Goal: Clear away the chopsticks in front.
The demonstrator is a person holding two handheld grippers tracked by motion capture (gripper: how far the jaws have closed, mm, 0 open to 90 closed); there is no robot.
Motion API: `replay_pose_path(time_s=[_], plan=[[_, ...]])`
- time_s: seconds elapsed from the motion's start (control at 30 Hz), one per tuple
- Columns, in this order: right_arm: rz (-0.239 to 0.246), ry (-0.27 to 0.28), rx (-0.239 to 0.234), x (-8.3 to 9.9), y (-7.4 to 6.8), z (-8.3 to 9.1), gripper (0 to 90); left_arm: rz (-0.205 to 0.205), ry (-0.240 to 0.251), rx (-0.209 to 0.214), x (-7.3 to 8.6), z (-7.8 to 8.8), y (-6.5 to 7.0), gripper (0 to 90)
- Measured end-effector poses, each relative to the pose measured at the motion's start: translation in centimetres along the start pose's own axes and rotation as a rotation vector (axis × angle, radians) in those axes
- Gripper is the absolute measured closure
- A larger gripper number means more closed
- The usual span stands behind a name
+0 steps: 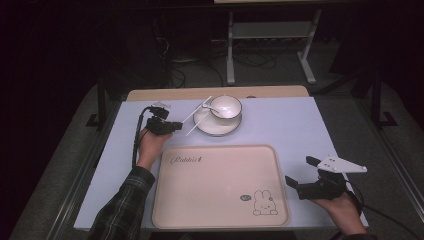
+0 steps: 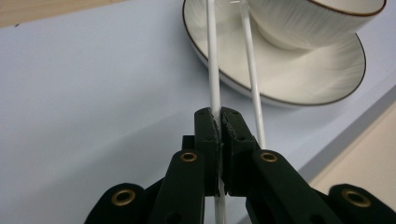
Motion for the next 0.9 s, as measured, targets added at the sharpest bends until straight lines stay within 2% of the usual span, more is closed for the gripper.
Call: replay_pose_path(time_s=[0.27,0.47,0.57,0.73,0.9], plan=[[0.002,-0.001,0.000,0.0,0.0,-0.1,0.0,0.017,0.020,0.008,2.0,2.6,-0.7,86.2],[0.005,-0.002,0.000,0.0,-0.1,-0.1,0.0,0.001,0.016,-0.007,3.4,4.6,-0.6,86.2],[0.006,-0.003,0.000,0.0,-0.1,-0.1,0.0,0.011,0.022,-0.003,4.2,5.7,-0.6,86.2],[0.007,-0.003,0.000,0.0,-0.1,-0.1,0.0,0.005,0.029,0.010,5.4,7.6,-0.1,86.2],[0.011,-0.004,0.000,-0.1,-0.1,-0.2,0.0,0.002,0.045,0.039,6.5,9.3,1.1,86.1]])
Point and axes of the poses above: each handheld gripper's, and its own axes: z roughly backward along the jaws, x roughly out of its underside, y roughly to its right, the point moved 4 cm from there along -z, roughly forward along the jaws, and after that the axes turned 6 degrees about z, right-handed, at the moved point
